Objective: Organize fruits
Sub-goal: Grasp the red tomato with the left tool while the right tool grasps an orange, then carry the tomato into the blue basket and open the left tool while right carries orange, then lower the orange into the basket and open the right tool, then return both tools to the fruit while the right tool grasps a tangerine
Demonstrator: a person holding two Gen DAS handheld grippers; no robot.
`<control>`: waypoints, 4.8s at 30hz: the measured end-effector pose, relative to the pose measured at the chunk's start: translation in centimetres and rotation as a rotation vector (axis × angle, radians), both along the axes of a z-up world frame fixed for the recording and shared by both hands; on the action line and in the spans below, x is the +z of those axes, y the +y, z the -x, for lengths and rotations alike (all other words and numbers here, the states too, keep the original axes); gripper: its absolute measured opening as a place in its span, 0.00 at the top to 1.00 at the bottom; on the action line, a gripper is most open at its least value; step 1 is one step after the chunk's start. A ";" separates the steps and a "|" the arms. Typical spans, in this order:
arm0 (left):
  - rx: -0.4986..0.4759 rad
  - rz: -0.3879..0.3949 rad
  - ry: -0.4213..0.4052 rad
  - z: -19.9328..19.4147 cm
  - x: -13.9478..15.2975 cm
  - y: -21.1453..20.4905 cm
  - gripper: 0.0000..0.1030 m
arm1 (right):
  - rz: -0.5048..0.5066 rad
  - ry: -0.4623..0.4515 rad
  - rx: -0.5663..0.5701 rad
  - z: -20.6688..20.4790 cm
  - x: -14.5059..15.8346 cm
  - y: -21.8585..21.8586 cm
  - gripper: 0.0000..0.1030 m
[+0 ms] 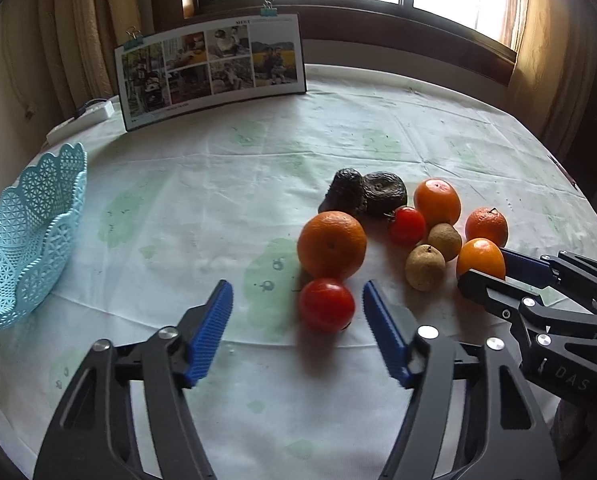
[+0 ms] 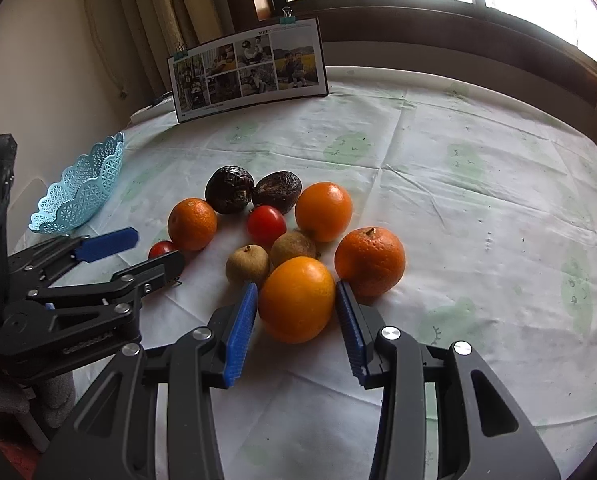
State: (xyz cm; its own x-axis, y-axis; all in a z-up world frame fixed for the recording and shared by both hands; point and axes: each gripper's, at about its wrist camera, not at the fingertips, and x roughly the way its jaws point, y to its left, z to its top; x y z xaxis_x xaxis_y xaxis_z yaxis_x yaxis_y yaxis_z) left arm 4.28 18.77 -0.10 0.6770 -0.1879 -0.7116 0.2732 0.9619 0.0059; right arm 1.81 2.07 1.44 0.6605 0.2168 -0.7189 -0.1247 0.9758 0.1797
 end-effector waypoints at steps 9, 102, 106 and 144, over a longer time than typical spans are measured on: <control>-0.046 0.037 0.035 -0.1 -0.4 -0.6 0.71 | -0.028 0.022 0.005 -0.2 -0.3 -0.2 0.59; 0.580 0.083 -0.209 1.2 4.2 25.4 0.10 | -0.104 -0.040 0.348 -8.7 5.7 23.5 0.57; 0.571 0.077 -0.214 1.3 4.6 24.7 0.10 | -0.113 -0.053 0.321 -8.2 5.7 22.2 0.51; 0.293 -0.032 -0.209 -0.5 5.6 10.4 0.05 | -0.081 -0.053 -0.178 -2.6 3.0 -2.7 0.41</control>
